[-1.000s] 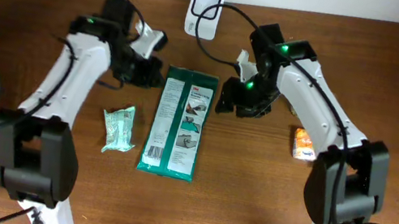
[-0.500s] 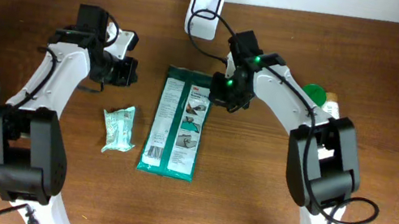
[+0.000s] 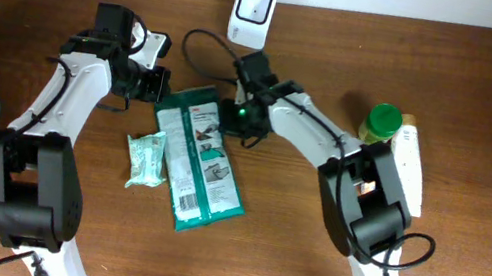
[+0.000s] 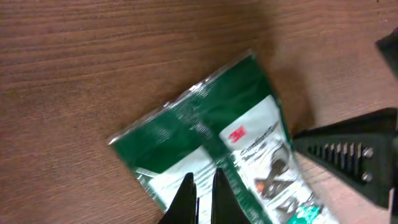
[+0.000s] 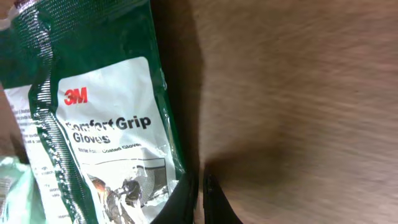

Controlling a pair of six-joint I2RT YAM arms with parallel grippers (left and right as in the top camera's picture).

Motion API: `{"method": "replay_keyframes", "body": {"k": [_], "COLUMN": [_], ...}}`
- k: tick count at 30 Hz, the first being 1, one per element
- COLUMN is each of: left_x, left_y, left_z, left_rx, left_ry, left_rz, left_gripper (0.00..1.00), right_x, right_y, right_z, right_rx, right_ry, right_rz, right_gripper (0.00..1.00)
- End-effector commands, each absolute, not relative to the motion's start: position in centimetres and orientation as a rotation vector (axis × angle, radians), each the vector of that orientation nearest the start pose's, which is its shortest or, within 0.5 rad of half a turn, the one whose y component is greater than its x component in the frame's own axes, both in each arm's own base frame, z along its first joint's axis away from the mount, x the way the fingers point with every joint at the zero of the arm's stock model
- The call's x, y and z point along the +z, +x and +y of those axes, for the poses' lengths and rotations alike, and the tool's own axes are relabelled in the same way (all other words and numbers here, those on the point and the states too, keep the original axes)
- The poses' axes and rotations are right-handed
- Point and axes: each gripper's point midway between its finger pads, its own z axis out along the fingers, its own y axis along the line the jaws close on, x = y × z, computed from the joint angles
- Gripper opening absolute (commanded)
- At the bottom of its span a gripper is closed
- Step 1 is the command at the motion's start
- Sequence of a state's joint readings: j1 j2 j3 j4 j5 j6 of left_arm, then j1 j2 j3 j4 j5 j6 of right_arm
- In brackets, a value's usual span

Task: Scan the item barcode
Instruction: 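Grasp the green 3M glove packet with both grippers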

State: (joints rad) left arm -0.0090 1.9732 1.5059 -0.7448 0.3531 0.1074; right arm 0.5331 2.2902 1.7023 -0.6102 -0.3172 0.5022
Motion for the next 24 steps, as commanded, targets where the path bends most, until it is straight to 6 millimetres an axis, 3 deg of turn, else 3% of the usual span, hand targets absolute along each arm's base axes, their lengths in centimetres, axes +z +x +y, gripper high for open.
{"method": "replay_keyframes", "body": {"k": [1,3,4,6,8,11,15,17,21,24], "left_x": [7.5,6.1,5.4,4.0,2.2,1.6,0.5,-0.6,-1.8,-1.8], "left_y": [44.5,43.3,42.6,41.5,40.4,39.7,38.2,37.0,36.2,36.2], "left_z": [-6.5,-6.4,-6.5,-6.6,-7.6,-9.2,-9.5,-9.0,-8.8,-8.8], "left_rx": [-0.478,-0.517,-0.529,-0.541,-0.572,-0.596,-0.599,-0.557,-0.548,-0.548], "left_ry": [0.212,0.021,-0.042,-0.116,-0.126,-0.107,-0.309,-0.333,-0.390,-0.390], "left_rz": [2.751,2.819,2.846,2.876,2.897,2.916,2.969,3.004,3.007,3.007], "left_gripper": [0.00,0.00,0.00,0.00,0.00,0.00,0.00,0.00,0.00,0.00], "right_x": [1.3,6.1,8.0,9.1,8.6,8.2,7.6,7.0,4.7,2.8], "right_y": [43.8,45.7,45.7,44.3,42.9,41.3,39.3,38.1,35.3,33.2], "right_z": [29.1,26.8,25.9,24.8,23.1,22.5,22.3,22.7,25.2,28.3], "right_rx": [0.693,0.789,0.864,1.020,1.018,1.004,1.031,1.069,1.079,1.182], "right_ry": [-0.099,-0.080,-0.071,-0.094,-0.088,-0.147,-0.257,-0.309,-0.432,-0.547], "right_rz": [2.877,2.820,2.821,2.862,2.938,3.000,3.041,3.058,3.085,3.023], "right_gripper": [0.05,0.06,0.08,0.09,0.09,0.13,0.14,0.21,0.50,0.53]}}
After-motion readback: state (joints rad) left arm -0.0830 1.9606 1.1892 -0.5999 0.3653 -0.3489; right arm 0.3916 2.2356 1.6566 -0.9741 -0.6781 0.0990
